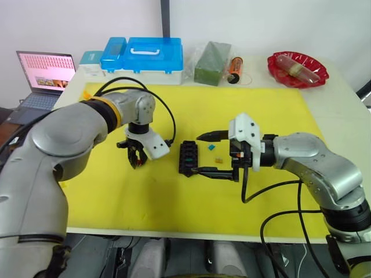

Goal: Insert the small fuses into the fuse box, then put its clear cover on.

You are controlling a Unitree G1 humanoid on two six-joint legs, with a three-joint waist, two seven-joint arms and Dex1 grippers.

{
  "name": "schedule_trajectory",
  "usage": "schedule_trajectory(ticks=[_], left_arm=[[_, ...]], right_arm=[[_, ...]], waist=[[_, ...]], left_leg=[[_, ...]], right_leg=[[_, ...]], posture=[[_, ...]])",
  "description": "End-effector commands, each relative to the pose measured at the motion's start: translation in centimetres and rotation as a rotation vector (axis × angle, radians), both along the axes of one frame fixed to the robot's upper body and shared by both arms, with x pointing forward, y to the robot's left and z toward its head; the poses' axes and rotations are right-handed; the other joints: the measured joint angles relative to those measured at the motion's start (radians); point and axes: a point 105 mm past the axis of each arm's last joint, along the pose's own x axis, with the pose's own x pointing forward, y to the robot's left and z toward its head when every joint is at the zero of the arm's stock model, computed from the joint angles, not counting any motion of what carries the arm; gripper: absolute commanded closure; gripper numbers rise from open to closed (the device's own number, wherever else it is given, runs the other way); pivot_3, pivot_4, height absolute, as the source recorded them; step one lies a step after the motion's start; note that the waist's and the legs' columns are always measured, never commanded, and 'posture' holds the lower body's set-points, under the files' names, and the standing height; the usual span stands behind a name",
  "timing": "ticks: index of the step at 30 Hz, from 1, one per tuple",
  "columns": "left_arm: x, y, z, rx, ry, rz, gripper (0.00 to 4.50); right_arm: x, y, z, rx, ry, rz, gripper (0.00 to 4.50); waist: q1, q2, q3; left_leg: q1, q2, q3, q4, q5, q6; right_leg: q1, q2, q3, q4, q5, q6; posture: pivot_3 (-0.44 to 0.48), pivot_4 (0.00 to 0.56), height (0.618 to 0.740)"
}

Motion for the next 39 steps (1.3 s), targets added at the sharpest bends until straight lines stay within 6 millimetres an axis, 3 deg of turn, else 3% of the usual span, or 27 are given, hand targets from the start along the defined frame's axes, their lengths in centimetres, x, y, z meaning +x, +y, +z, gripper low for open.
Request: schedule_trajectory(ticks=[1, 3, 6, 11, 16, 19, 22, 26, 30, 39], left_arm=[[0.8, -0.8, 1.4, -0.068, -0.049, 0.027, 1.66], [1.0, -1.0, 1.7, -0.083, -0.061, 0.030, 0.96], [1.2, -1.4, 4.1, -0.178, -0.098, 0.055, 0.02], [1.9, -1.2, 6.7, -0.349, -0.149, 0.193, 0.02], [1.8, 2.1, 7.6, -0.449, -0.165, 0.345, 0.02], [-0.3, 5.1, 8.8, -0.724, 0.007, 0.738, 0.02], [-2.2, 6.3, 9.8, -0.926, 0.216, 1.063, 0.02], [-5.1, 8.9, 8.8, -1.072, 0.541, 1.540, 0.02], [-6.8, 10.4, 6.5, -1.045, 0.843, 1.864, 0.02], [-6.4, 10.2, 2.3, -0.987, 0.861, 2.025, 0.02]], right_arm=[[-0.2, 0.0, 1.1, 0.008, -0.051, 0.017, 0.00], [-0.2, -0.1, 1.1, 0.005, -0.053, 0.018, 0.00], [0.0, -0.1, 1.2, -0.005, -0.056, 0.032, 0.00], [0.4, 0.0, 1.5, -0.004, -0.068, 0.045, 0.00], [0.3, 0.3, 1.7, 0.001, -0.077, 0.056, 0.00], [0.4, 0.6, 1.8, -0.001, -0.098, 0.057, 0.00], [0.4, 0.7, 1.7, -0.003, -0.111, 0.057, 0.00], [0.5, 1.1, 1.9, 0.015, -0.115, 0.064, 0.00], [0.5, 1.4, 1.5, 0.018, -0.101, 0.089, 0.00], [0.8, 1.5, 1.6, 0.012, -0.088, 0.109, 0.00]], waist=[[0.004, 0.000, 0.000], [0.004, 0.000, 0.000], [-0.001, 0.000, 0.000], [-0.008, -0.001, 0.001], [-0.015, -0.001, 0.001], [-0.041, 0.000, 0.001], [-0.057, -0.001, 0.001], [-0.056, -0.001, 0.001], [-0.048, -0.001, 0.001], [-0.025, -0.001, 0.001]], left_leg=[[0.000, 0.000, 0.000, 0.000, 0.000, 0.000], [0.000, 0.000, 0.000, 0.001, 0.000, 0.000], [0.000, 0.000, 0.000, 0.001, 0.000, 0.000], [0.000, 0.000, 0.000, 0.001, 0.000, 0.000], [0.000, 0.000, 0.000, 0.000, 0.000, 0.001], [0.000, 0.001, 0.001, -0.001, 0.000, 0.000], [0.000, 0.001, 0.000, -0.001, 0.000, 0.001], [0.002, 0.002, -0.001, 0.001, -0.001, 0.001], [0.004, 0.002, -0.001, 0.001, -0.001, 0.001], [0.006, 0.000, 0.000, 0.001, 0.000, -0.001]], right_leg=[[0.001, 0.000, 0.000, 0.000, 0.000, 0.000], [0.001, 0.000, 0.000, 0.000, 0.001, 0.001], [0.002, -0.001, 0.000, 0.000, 0.001, 0.001], [0.001, 0.000, 0.000, 0.000, 0.001, 0.001], [-0.001, 0.001, 0.000, 0.000, 0.001, 0.001], [-0.003, 0.001, 0.002, 0.002, 0.001, 0.001], [-0.005, 0.002, 0.003, 0.010, 0.000, 0.001], [-0.004, 0.001, 0.003, 0.013, -0.002, 0.002], [-0.003, 0.000, 0.004, 0.014, -0.003, 0.000], [-0.002, 0.000, 0.005, 0.014, -0.002, -0.001]], posture=[[0.000, 0.150, 0.740], [0.000, 0.150, 0.740], [0.000, 0.150, 0.740], [0.000, 0.150, 0.740], [0.000, 0.150, 0.740], [0.000, 0.150, 0.740], [0.000, 0.150, 0.740], [0.000, 0.150, 0.740], [0.000, 0.150, 0.740], [0.000, 0.150, 0.740]])
